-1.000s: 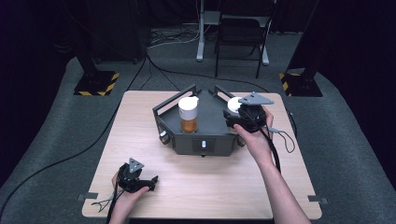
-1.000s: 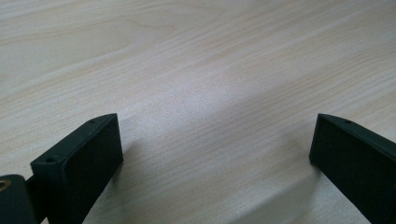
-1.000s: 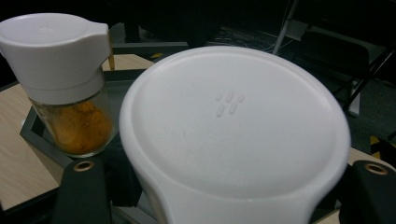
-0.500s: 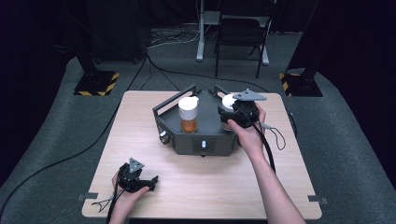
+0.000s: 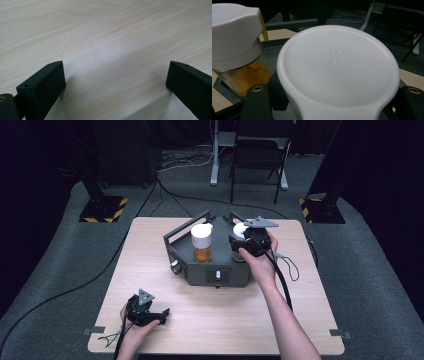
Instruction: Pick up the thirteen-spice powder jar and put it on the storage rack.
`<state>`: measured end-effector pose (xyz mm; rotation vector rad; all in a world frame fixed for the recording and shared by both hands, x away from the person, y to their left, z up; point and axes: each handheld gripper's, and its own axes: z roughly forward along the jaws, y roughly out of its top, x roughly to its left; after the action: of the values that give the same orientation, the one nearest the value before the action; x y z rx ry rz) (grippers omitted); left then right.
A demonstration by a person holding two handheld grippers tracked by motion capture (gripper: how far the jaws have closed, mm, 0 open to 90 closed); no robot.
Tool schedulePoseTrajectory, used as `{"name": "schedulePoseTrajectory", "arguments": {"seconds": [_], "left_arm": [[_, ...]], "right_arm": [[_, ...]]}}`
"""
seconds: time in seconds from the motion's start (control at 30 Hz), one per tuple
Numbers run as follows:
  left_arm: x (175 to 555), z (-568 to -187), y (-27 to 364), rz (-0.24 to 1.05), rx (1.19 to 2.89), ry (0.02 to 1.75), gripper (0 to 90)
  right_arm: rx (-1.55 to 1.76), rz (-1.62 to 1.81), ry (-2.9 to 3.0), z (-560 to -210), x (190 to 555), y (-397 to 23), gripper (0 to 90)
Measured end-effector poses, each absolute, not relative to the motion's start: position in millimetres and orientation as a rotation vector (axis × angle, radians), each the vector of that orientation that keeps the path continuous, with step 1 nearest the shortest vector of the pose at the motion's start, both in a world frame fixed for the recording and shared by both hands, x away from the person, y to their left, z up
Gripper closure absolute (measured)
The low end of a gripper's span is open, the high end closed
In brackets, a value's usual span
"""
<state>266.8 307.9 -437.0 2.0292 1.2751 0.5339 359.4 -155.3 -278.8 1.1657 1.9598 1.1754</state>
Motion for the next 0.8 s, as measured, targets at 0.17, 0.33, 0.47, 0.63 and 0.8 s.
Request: {"name": "schedulePoseTrajectory", "arguments": {"seconds": [0.17, 0.33, 0.47, 0.63, 0.8], "left_arm": [[267, -437, 308, 0.533, 2.032, 1.274, 2.2], [267, -437, 308, 0.533, 2.032, 1.273, 2.1], [267, -437, 308, 0.533, 2.032, 1.273, 2.1], [267, -437, 308, 0.533, 2.032, 1.274, 2.0], [267, -437, 308, 0.533, 2.032, 1.273, 2.0]], "right_arm": [[1.192, 1.188, 1.968, -281, 364, -158, 29.6], [1.205, 1.202, 1.972, -281, 368, -161, 29.5], [1.197, 1.178, 2.007, -275, 372, -161, 28.6], [1.206, 1.15, 2.004, -273, 370, -160, 17.3], [1.201, 1.164, 2.005, -270, 365, -163, 9.4]]}}
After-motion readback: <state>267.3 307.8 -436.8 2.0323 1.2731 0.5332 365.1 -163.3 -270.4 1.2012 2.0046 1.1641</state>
